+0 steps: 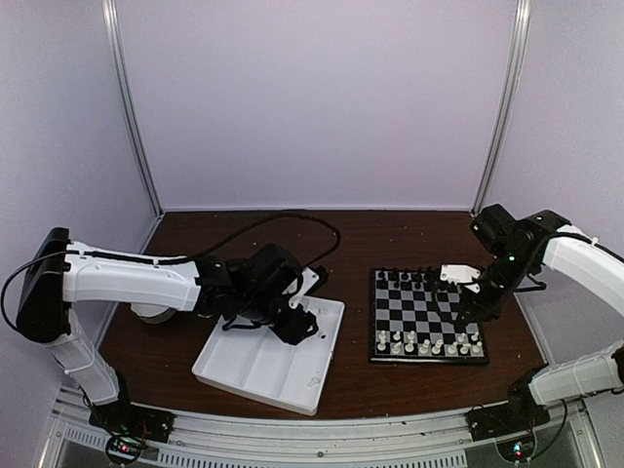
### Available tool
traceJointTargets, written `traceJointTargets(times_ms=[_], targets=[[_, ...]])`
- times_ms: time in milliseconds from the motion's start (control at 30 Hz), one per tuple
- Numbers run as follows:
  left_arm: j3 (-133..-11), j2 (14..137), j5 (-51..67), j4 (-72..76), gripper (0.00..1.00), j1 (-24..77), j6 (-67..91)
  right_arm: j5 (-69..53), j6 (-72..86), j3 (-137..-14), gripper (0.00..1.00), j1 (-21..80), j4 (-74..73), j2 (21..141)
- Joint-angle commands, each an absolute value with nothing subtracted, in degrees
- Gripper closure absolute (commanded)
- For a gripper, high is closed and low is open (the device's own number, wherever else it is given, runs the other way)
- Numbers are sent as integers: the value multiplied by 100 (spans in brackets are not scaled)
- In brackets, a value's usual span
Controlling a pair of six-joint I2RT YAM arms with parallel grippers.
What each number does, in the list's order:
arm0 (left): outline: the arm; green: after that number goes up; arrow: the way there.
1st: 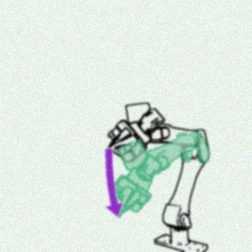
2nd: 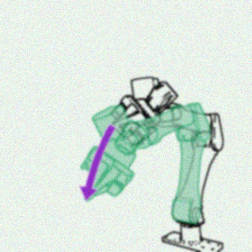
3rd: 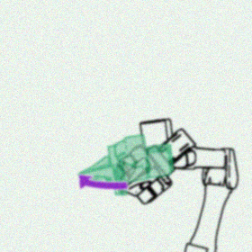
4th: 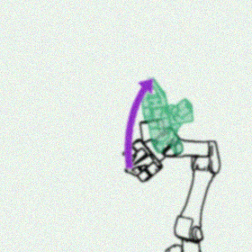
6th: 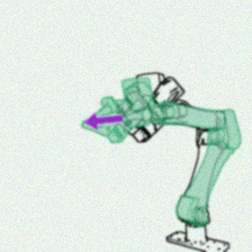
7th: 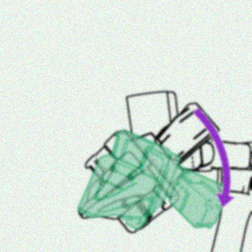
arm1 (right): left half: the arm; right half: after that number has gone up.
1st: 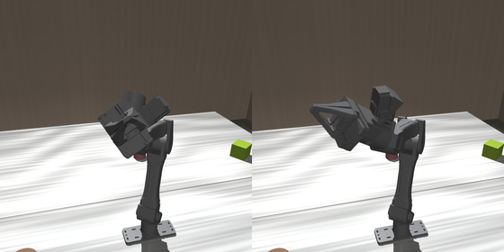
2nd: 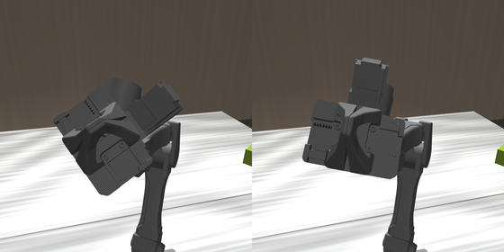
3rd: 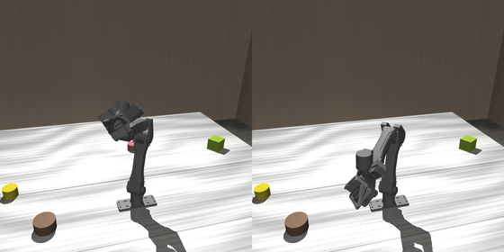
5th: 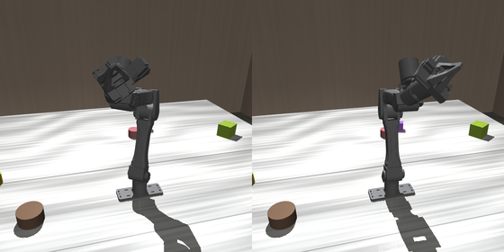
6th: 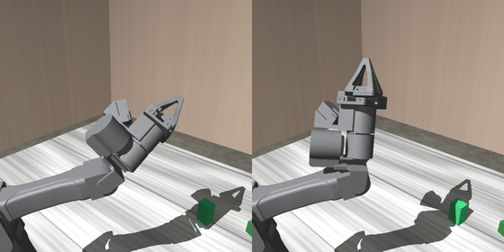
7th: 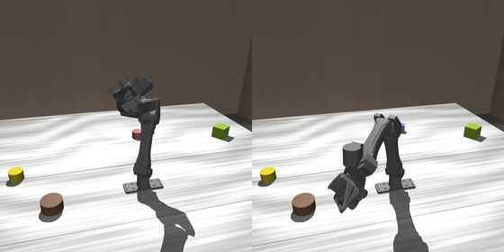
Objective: Set up the chess pieces on the board
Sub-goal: Pick up the pawn from the storage box.
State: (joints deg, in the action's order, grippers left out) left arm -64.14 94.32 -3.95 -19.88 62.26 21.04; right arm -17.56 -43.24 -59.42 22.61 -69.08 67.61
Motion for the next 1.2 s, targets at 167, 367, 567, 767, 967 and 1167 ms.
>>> traceJointTargets(times_ms=[167,367,567,767,967,1167], targets=[[-6442,9587,-258,-2504,43,6207,2779,-2464,-3347,-5585,68,2182,-5587,6498],[-7474,10569,-627,-2803,46,6186,3771,-2529,-3233,-5455,66,2164,-5329,6481],[-7998,11175,-586,-2782,50,6146,4468,-2594,-3252,-5346,66,2162,-5347,6271],[-8259,11527,-513,-2873,61,6064,4634,-2679,-3252,-5309,66,2162,-5304,6223],[-8342,11703,-480,-3006,66,5999,4756,-2742,-3268,-5273,66,2162,-5248,6222],[-8439,11906,-374,-3041,68,5991,4758,-2778,-3278,-5260,66,2162,-5264,6209]])
